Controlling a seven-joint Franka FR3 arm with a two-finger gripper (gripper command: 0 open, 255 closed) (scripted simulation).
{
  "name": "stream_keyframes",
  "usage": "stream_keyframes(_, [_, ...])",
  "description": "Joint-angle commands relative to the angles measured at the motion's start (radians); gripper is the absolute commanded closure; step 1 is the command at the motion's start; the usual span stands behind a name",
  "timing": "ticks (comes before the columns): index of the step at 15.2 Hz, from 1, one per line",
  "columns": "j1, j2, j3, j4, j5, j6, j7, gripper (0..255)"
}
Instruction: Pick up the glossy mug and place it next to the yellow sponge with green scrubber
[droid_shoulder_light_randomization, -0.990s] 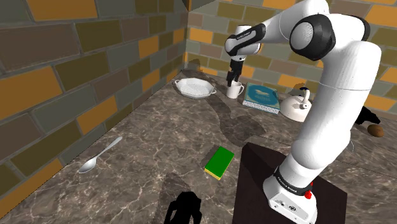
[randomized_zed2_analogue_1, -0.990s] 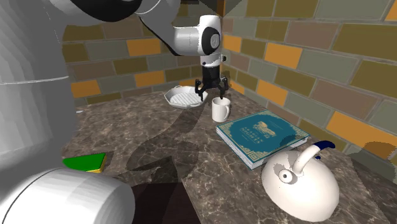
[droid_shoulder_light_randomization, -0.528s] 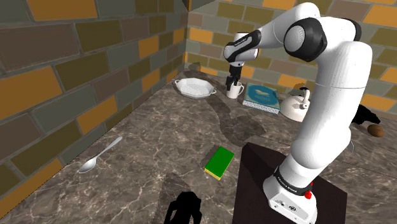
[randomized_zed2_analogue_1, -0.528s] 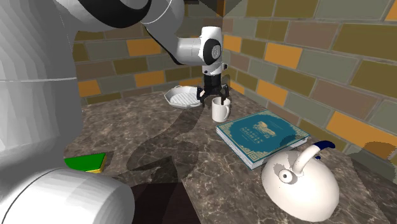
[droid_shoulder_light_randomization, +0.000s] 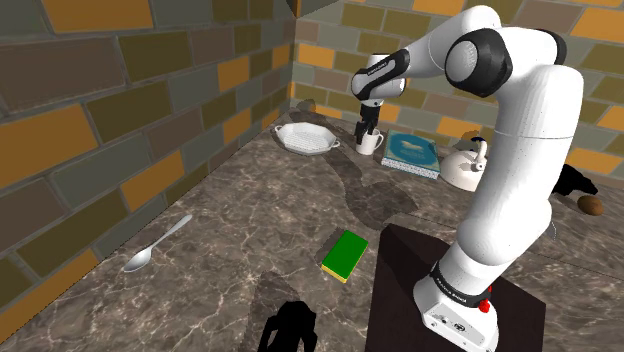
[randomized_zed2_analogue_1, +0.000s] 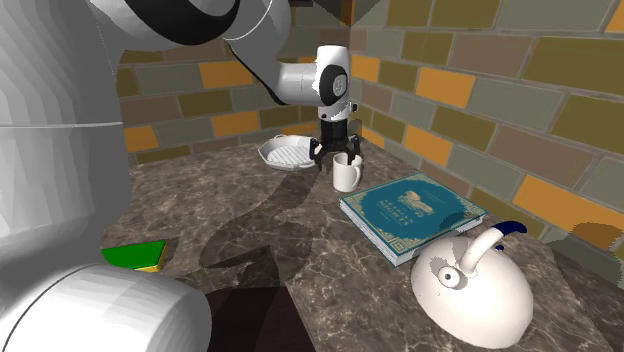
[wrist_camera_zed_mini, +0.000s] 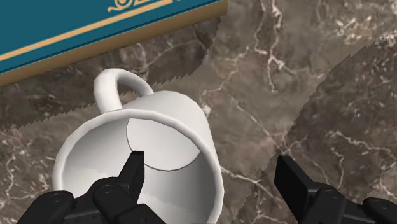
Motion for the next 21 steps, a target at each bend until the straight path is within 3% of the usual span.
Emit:
stream_keyframes(1, [0.0, 0.0, 0.0, 0.0, 0.0, 0.0, 0.0, 255])
stream_keyframes(10, [0.0, 0.0, 0.0, 0.0, 0.0, 0.0, 0.0, 255])
stream_keyframes(21, [0.007, -0.063, -0.007, 0.07, -0.021, -0.13, 0.007, 255])
